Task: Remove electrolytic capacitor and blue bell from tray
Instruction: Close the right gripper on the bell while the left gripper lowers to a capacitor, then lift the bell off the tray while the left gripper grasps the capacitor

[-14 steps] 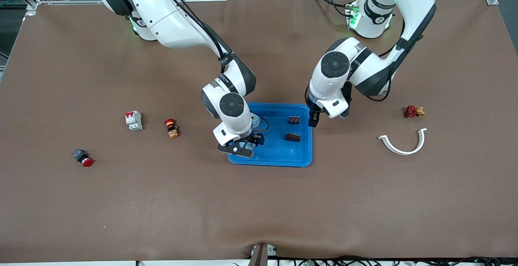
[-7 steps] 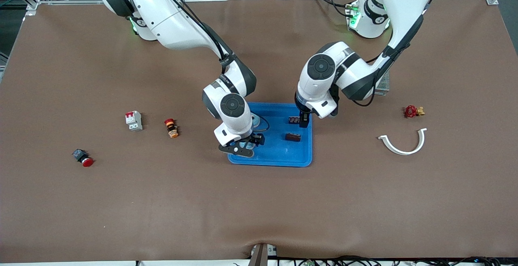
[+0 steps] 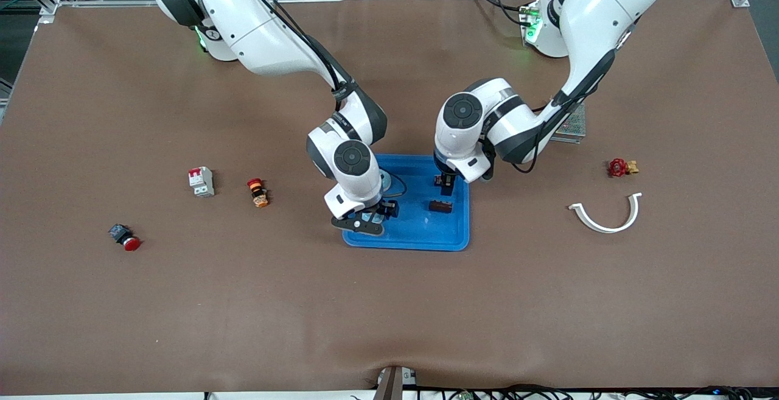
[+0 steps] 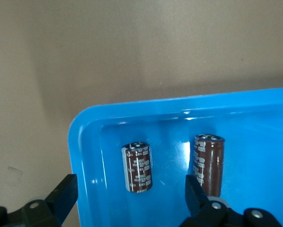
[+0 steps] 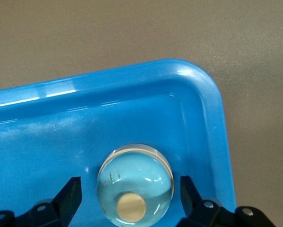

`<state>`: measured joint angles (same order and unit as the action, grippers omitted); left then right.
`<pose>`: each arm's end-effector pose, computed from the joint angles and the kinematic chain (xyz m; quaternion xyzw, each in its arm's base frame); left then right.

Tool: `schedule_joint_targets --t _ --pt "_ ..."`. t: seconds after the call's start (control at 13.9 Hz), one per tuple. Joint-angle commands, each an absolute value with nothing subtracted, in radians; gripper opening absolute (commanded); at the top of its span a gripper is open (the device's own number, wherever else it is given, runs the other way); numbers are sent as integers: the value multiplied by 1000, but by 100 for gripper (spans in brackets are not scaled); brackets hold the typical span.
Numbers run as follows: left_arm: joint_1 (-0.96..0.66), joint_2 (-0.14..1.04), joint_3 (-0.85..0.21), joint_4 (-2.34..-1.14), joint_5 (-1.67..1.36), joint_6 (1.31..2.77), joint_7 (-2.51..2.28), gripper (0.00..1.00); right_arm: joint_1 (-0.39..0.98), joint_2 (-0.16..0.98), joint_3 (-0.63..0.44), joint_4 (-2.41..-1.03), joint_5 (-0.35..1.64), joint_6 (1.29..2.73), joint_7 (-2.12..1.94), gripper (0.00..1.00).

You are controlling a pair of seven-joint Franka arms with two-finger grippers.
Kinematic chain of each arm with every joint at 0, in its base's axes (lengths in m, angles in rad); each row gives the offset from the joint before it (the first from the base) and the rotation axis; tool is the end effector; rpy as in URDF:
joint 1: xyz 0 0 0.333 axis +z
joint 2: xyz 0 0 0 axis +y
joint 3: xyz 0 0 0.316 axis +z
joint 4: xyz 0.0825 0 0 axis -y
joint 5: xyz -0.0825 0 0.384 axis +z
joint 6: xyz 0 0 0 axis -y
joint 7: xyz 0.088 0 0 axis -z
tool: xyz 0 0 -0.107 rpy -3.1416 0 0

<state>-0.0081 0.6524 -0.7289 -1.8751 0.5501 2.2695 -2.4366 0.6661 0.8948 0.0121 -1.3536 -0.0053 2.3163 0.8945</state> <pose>0.4902 -0.3918 0.2307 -0.7589 -0.6509 0.0067 0.0192 0.5807 0.4652 0.1891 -0.9935 0.1086 -0.0221 0.0259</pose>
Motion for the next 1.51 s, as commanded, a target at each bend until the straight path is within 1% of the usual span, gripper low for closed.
schedule_joint_targets --t 0.0,0.07,0.14,0.29,0.72,0.86,1.08,1.29,1.44 --pt "-21 683 -726 -1847 592 2275 -2459 100 678 913 3 -1327 -31 2319 920 62" --pt "-21 689 -726 -1847 598 2286 -2459 100 677 913 3 -1327 -31 2319 920 61" --pt "-21 690 -726 -1845 606 2287 -2459 100 676 913 3 -1327 -29 2319 920 52" --pt "-20 698 -726 -1847 620 2289 -2459 100 676 911 3 -1327 -29 2319 919 43" --pt "-21 727 -716 -1847 664 2315 -2459 100 670 876 5 -1324 -20 2298 913 43" --pt "-21 733 -713 -1847 669 2315 -2459 100 658 859 3 -1304 -17 2205 908 43" --pt "-23 735 -713 -1847 669 2315 -2459 100 635 847 5 -1191 -17 2033 904 43" --pt "-23 736 -713 -1847 669 2315 -2459 100 592 819 14 -1123 -15 1918 815 43" --pt "-23 736 -713 -1847 669 2315 -2461 100 551 776 17 -1123 -9 1885 712 43"
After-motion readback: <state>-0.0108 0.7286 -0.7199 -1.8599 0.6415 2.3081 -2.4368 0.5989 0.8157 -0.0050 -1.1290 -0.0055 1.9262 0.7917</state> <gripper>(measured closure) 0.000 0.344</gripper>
